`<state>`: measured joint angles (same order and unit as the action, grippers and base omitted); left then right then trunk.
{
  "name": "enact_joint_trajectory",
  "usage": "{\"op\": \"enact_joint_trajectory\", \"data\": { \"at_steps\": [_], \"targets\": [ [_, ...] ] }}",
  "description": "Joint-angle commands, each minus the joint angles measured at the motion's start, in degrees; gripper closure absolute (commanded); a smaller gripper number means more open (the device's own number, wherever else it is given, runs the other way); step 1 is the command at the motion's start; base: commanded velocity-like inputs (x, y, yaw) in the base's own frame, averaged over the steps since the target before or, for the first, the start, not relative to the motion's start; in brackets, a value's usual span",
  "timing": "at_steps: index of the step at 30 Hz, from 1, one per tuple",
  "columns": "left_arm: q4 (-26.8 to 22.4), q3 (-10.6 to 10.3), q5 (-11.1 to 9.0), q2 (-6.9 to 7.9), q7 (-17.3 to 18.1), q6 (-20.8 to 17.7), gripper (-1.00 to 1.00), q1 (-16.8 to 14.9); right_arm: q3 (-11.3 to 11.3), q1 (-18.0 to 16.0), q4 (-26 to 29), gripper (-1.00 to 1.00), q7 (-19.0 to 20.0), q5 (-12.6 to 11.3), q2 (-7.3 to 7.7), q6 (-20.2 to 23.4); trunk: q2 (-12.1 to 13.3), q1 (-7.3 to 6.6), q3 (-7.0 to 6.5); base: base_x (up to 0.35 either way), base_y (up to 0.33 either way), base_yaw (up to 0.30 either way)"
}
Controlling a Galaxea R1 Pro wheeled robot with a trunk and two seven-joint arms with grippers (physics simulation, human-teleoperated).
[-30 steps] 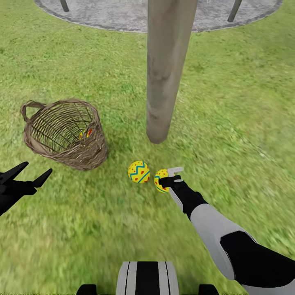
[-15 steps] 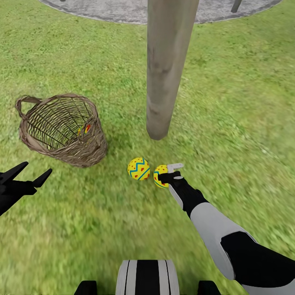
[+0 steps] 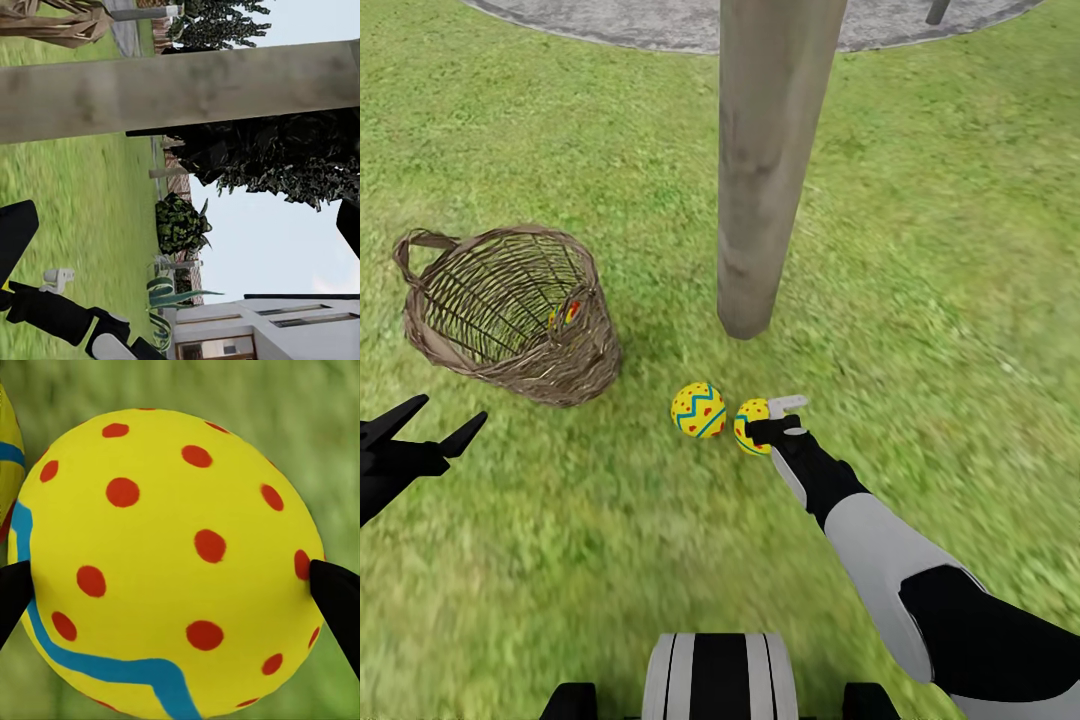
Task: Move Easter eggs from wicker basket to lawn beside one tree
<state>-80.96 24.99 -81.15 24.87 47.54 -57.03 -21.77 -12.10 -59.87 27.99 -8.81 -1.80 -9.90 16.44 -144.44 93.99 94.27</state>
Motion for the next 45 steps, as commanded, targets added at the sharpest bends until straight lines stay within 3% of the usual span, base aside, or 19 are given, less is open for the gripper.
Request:
{"op": "enact_joint_trajectory", "data": {
  "at_steps": [1,10,11,20,45],
  "targets": [
    [0.01,0.02,0.09,0.01,0.18,-0.19,-1.00,-0.02,-0.35,0.01,-4.26,1.00,-0.36,-0.40,0.06,0.34,0.00,0.01,0.03,0.000,0.000,0.000],
    [0.04,0.02,0.05,0.01,0.19,-0.19,-1.00,-0.02,-0.38,0.01,-4.33,1.00,-0.56,-0.40,0.06,0.51,0.00,0.01,0.03,0.000,0.000,0.000],
    [0.07,0.01,0.04,0.01,0.19,-0.19,-1.00,-0.02,-0.38,0.01,-4.34,-1.00,-0.58,-0.40,0.06,0.52,0.00,0.01,0.03,0.000,0.000,0.000],
    [0.04,-0.01,0.03,0.01,0.17,-0.19,-1.00,-0.02,-0.36,0.01,-4.35,-1.00,-0.60,-0.40,0.06,0.52,0.00,0.01,0.03,0.000,0.000,0.000],
    [-0.08,0.15,0.03,0.01,0.19,-0.19,-1.00,-0.02,-0.33,0.01,-4.26,-1.00,-0.60,-0.40,0.06,0.34,0.33,-0.64,-5.50,0.000,0.000,0.000]
  ]
}}
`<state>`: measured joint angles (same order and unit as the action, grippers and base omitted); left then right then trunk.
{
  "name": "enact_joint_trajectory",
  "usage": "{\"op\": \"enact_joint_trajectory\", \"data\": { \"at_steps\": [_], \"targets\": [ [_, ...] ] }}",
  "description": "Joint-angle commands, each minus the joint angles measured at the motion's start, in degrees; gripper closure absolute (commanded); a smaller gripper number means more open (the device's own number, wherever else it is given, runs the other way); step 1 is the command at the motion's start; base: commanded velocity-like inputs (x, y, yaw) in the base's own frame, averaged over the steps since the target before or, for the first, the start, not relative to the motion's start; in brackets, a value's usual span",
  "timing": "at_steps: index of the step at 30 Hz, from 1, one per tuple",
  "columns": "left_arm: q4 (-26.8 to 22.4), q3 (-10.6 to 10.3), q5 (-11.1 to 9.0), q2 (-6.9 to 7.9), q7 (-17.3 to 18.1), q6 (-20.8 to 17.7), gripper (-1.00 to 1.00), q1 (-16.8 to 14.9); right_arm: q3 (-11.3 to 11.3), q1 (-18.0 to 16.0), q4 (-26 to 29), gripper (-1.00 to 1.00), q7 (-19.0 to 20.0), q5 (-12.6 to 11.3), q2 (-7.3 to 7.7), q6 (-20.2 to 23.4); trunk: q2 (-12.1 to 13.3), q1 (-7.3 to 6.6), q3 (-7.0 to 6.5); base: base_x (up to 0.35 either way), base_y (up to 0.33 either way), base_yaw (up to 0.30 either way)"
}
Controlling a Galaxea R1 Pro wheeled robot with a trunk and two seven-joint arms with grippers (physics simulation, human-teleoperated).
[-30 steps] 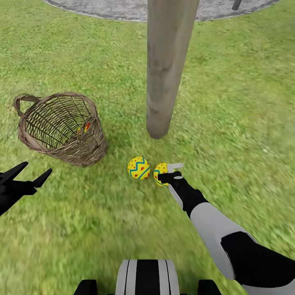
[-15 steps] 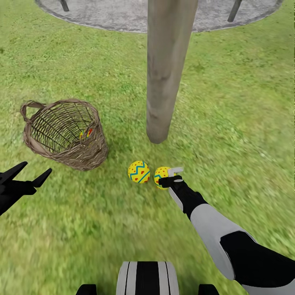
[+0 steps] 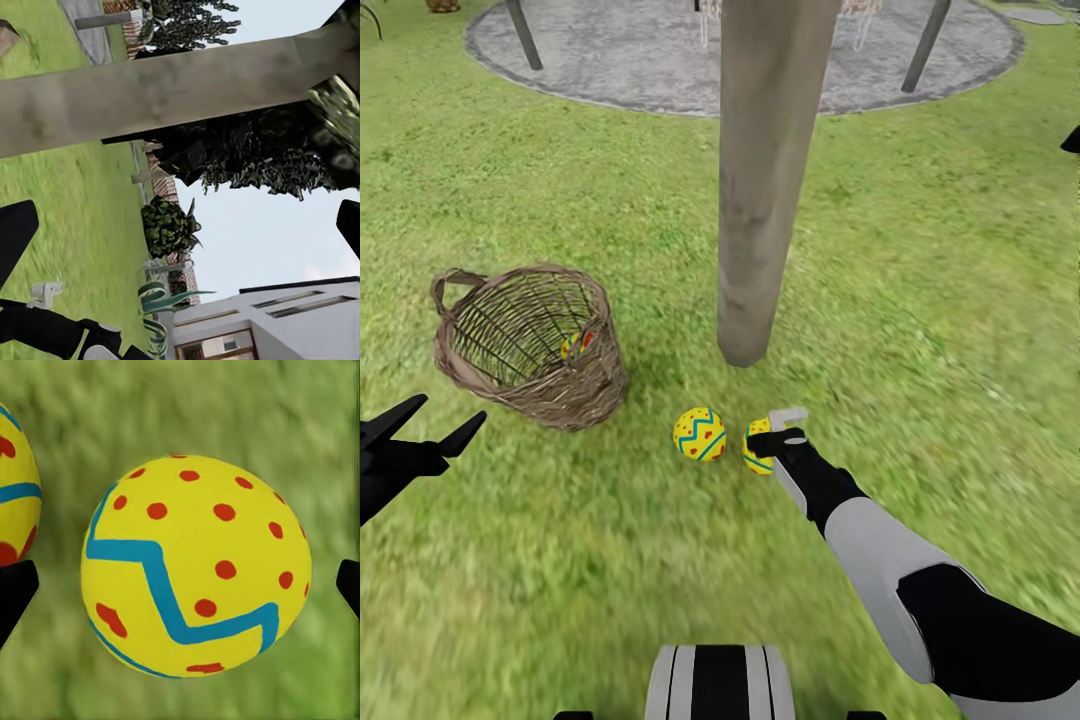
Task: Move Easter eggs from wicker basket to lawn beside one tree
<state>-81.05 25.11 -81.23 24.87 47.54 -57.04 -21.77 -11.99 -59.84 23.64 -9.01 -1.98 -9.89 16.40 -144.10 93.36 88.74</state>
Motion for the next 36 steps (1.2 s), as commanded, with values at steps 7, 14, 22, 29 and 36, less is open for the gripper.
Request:
{"op": "enact_joint_trajectory", "data": {
  "at_steps": [7,14,22,29,36],
  "targets": [
    [0.02,0.02,0.11,0.01,0.19,-0.18,-1.00,-0.03,-0.42,-0.01,0.09,-1.00,-0.41,-0.22,0.04,0.38,0.08,-0.18,-1.53,0.000,0.000,0.000],
    [0.72,0.01,0.00,-0.08,0.39,-0.18,-1.00,0.40,-0.41,-0.30,0.08,-1.00,-0.31,-0.25,0.04,0.32,0.17,-0.34,-2.85,0.000,0.000,0.000],
    [1.38,0.06,-0.13,-0.07,0.26,-0.18,-1.00,1.09,-0.41,-0.02,-0.09,-1.00,-0.39,-0.23,0.04,-1.37,0.22,-0.45,-3.73,0.000,0.000,0.000],
    [1.50,0.11,-0.15,0.01,0.28,-0.18,-1.00,1.12,-0.41,-0.01,-0.09,-1.00,-0.39,-0.23,0.04,-1.37,0.22,-0.45,-3.73,-0.257,0.000,0.000],
    [1.43,0.11,-0.10,0.07,0.28,-0.18,-1.00,1.12,-0.41,-0.01,0.00,-1.00,-0.39,-0.30,0.04,-1.37,0.22,-0.45,-3.73,-0.340,0.000,0.000]
  ]
}}
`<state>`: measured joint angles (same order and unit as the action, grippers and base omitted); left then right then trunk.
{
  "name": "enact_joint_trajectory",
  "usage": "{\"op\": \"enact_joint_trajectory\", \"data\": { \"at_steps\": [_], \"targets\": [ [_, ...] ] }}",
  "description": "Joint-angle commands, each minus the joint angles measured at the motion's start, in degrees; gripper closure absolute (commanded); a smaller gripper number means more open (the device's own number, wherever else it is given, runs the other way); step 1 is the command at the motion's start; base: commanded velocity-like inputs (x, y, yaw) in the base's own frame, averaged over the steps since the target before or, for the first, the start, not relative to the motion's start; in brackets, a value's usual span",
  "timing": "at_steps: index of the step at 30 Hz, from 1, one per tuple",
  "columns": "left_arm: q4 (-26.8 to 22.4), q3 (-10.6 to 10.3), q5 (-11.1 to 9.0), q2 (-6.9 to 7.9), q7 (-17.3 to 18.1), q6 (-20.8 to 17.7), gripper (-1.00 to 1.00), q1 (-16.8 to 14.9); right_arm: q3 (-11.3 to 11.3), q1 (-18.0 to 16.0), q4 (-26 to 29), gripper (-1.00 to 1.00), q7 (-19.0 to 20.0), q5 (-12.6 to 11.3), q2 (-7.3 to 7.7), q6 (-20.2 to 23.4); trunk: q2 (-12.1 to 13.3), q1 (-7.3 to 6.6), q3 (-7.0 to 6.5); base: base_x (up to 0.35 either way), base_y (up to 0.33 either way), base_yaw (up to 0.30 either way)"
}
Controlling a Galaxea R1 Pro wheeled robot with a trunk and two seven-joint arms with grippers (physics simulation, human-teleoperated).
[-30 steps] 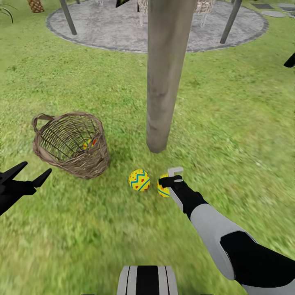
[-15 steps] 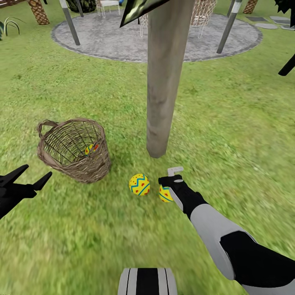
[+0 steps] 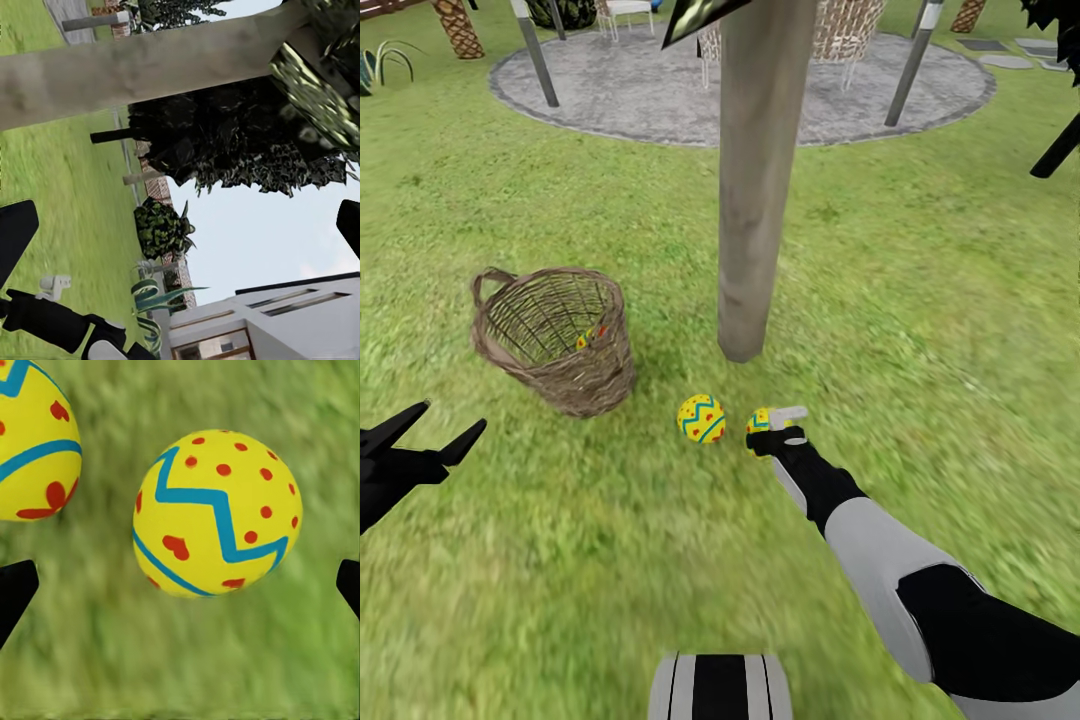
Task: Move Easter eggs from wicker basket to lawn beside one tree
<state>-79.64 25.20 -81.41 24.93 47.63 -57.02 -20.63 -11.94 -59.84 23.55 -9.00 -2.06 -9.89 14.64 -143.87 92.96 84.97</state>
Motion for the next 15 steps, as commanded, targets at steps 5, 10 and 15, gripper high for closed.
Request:
{"op": "enact_joint_trajectory", "data": {
  "at_steps": [5,10,15],
  "targets": [
    [0.06,-0.03,0.10,-0.10,0.19,-0.19,-1.00,-0.03,-0.20,-0.02,0.17,-1.00,-0.40,-0.29,0.11,0.96,-0.01,-0.05,0.03,-0.243,0.000,0.000],
    [-0.05,-0.01,0.03,-0.13,0.26,-0.28,-1.00,-0.03,-0.10,-0.02,0.27,-1.00,-0.40,-0.40,0.11,3.82,0.04,-0.15,-0.85,-0.011,0.000,0.000],
    [-0.02,0.02,0.22,0.19,0.11,-0.54,-1.00,-0.03,0.07,-0.02,1.64,-1.00,-0.40,-4.68,0.27,11.39,0.11,-0.28,-1.96,-0.007,0.000,0.000]
  ]
}}
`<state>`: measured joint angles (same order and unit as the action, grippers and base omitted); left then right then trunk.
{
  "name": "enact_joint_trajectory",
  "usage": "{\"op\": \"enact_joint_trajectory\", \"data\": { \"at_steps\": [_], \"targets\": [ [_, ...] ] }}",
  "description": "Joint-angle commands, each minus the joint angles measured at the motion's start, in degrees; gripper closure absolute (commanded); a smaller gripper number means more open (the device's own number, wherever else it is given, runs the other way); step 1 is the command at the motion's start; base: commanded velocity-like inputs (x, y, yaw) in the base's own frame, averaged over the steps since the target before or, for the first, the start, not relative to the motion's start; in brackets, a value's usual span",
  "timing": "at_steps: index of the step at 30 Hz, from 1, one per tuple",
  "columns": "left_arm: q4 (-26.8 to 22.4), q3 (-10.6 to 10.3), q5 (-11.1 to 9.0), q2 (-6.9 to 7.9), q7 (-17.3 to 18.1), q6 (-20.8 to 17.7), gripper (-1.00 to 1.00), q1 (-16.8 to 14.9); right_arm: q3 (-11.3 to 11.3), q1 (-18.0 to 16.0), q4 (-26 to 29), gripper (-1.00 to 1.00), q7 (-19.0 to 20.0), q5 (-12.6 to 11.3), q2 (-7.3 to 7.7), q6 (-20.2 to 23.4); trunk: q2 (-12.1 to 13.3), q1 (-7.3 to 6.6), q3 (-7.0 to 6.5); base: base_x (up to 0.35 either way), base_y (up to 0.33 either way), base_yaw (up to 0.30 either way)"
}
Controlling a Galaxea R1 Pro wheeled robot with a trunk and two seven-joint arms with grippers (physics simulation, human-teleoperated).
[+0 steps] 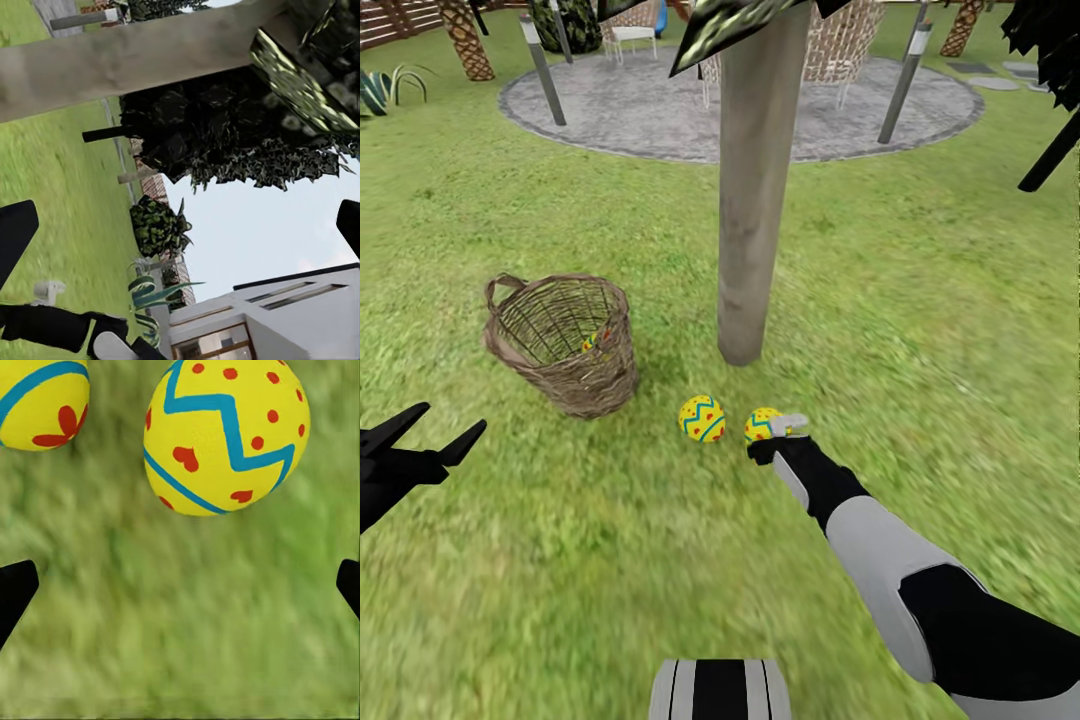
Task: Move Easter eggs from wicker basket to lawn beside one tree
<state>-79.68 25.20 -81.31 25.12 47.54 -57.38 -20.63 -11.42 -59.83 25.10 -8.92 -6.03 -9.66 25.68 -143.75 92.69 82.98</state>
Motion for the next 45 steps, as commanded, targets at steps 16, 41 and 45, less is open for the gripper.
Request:
{"op": "enact_joint_trajectory", "data": {
  "at_steps": [16,41,45],
  "targets": [
    [2.06,0.15,0.78,6.72,-2.33,0.15,-1.00,-0.41,-0.72,0.40,8.31,-1.00,-0.31,-22.67,0.84,14.42,0.20,-0.42,-3.52,-0.132,0.000,0.000],
    [4.18,8.27,0.93,6.44,-8.86,0.51,-1.00,-0.68,-0.70,4.45,29.34,-1.00,2.85,-33.42,1.31,30.75,0.36,-0.73,-6.17,0.001,0.004,0.056],
    [4.18,8.29,0.94,6.51,-8.86,0.52,-1.00,-0.68,-0.87,4.46,29.45,-1.00,2.85,-33.43,1.26,30.75,0.36,-0.73,-6.17,0.065,0.217,0.184]
  ]
}}
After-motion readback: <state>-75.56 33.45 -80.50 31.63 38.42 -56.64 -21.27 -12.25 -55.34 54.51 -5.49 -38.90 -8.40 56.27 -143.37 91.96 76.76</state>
